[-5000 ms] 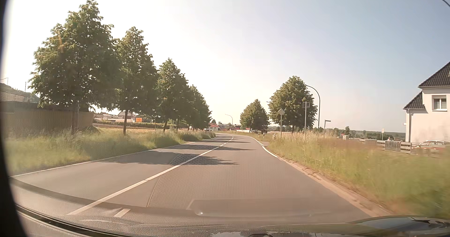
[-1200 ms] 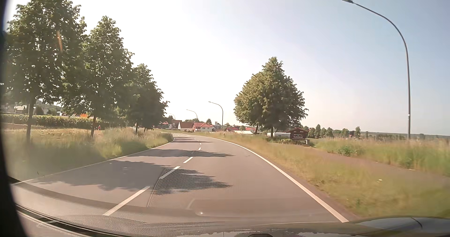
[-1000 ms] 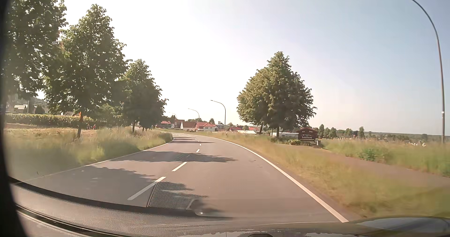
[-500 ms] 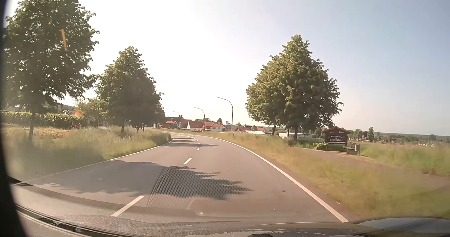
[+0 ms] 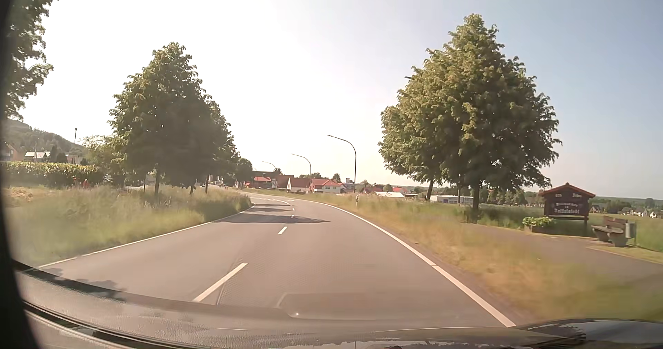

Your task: Follow the waypoints while adhering to traffic rules and regulations

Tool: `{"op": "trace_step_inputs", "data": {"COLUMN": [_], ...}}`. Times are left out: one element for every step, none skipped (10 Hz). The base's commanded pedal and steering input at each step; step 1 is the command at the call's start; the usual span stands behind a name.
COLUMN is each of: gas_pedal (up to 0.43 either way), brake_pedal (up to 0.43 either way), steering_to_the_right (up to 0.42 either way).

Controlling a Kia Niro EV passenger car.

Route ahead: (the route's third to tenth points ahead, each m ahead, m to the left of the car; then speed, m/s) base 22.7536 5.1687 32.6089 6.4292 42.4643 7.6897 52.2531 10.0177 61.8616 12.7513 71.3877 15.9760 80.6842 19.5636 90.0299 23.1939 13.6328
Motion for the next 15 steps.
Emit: {"op": "trace_step_inputs", "data": {"gas_pedal": [0.130,0.130,0.130,0.130,0.130,0.130,0.130,0.130,0.130,0.130,0.130,0.130,0.130,0.130,0.130], "brake_pedal": [0.000,0.000,0.000,0.000,0.000,0.000,0.000,0.000,0.000,0.000,0.000,0.000,0.000,0.000,0.000], "steering_to_the_right": [-0.021,-0.021,-0.021,-0.020,-0.018,-0.017,-0.016,-0.016,-0.016,-0.017,-0.016,-0.017,-0.016,-0.017,-0.016]}}
